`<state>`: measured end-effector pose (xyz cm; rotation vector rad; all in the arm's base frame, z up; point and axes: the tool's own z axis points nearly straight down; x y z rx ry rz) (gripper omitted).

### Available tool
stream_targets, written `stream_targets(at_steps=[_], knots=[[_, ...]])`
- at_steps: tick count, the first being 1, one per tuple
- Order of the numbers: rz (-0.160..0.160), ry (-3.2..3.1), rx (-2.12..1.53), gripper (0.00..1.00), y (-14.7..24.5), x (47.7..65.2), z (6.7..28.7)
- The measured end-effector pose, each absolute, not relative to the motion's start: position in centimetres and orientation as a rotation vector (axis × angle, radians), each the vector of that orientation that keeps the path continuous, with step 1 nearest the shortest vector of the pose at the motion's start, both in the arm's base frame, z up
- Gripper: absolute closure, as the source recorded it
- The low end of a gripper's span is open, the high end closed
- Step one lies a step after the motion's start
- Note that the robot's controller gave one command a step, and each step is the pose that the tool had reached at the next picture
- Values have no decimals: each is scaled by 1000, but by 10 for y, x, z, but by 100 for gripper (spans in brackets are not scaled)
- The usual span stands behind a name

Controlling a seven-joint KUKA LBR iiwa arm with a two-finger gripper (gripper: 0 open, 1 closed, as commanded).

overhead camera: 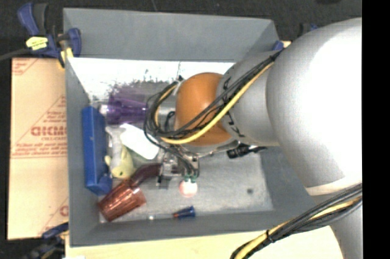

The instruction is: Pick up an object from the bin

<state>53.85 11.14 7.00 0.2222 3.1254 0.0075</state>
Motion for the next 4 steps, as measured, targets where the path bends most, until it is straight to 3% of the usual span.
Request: stream_targets(at_steps=[4], knots=[[9,3125,226,100,112,538,70]])
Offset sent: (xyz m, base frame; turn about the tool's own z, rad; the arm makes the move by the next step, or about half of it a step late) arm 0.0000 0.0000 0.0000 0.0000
